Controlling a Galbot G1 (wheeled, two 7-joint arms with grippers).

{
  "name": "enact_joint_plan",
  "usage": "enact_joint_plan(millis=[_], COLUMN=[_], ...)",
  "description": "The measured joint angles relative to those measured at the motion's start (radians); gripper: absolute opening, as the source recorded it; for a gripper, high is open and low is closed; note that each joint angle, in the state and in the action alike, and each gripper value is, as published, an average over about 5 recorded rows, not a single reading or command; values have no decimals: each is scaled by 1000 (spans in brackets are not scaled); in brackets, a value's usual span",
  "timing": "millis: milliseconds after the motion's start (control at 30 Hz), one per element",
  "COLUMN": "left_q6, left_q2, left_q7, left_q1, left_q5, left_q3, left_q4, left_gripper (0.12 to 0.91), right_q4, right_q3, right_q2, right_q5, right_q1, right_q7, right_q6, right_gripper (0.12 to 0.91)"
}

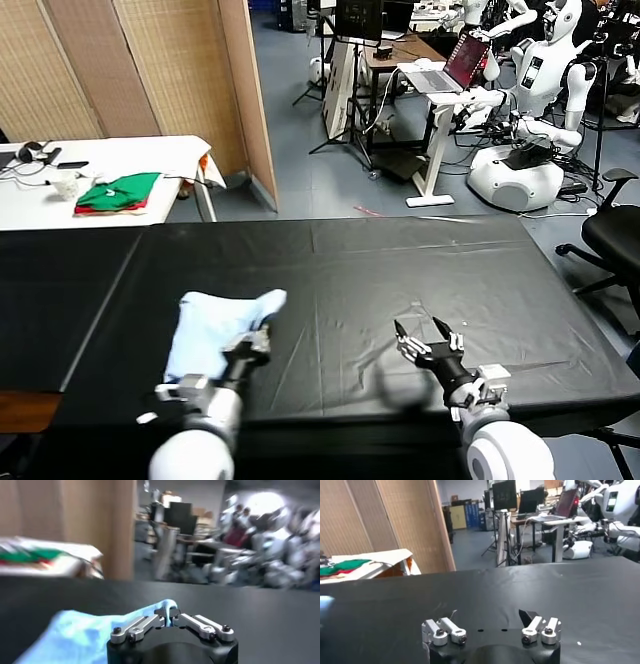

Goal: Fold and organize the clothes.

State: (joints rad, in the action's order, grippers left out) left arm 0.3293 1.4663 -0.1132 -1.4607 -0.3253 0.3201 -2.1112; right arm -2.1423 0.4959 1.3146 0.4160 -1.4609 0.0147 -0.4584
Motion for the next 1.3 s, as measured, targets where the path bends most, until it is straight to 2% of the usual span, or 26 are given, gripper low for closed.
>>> enact_joint_plan(millis=[133, 300, 400, 533, 567, 700, 800, 967, 1000, 1100, 1300], left_q6=[-14, -36, -56, -96, -107, -134, -145, -164, -168, -177, -186], left_q2=[53, 82, 79, 62, 55, 27, 15, 15, 16, 18, 17], left_q7=[16, 61, 86, 109, 111, 111, 110, 108, 108, 105, 82], left_q1=[22, 23, 21, 18, 16, 5, -11, -41, -47, -61, -74], left_q5=[-1, 2, -1, 12, 20, 59, 89, 137, 144, 160, 160], left_q3=[-33, -52, -50, -30, -22, 14, 38, 67, 72, 84, 108], left_q4=[52, 72, 68, 49, 42, 18, 9, 2, 1, -1, -2], left_gripper=[178, 193, 307, 552, 628, 839, 898, 906, 907, 907, 907], right_q4=[5, 10, 21, 41, 48, 85, 117, 159, 164, 171, 151], right_q3=[-22, -52, -74, -120, -136, -200, -244, -293, -298, -304, -283], right_q2=[-3, -21, -33, -38, -36, -23, -10, 4, 6, 9, 11], right_q5=[60, 155, 198, 234, 237, 236, 229, 214, 212, 211, 193], right_q1=[12, 34, 49, 79, 90, 133, 161, 189, 191, 193, 173], right_q7=[3, 0, 0, 7, 8, 12, 11, 6, 7, 11, 28], right_q6=[-28, -75, -96, -117, -120, -121, -118, -108, -106, -104, -141], right_gripper=[907, 907, 907, 907, 907, 907, 907, 893, 874, 747, 375])
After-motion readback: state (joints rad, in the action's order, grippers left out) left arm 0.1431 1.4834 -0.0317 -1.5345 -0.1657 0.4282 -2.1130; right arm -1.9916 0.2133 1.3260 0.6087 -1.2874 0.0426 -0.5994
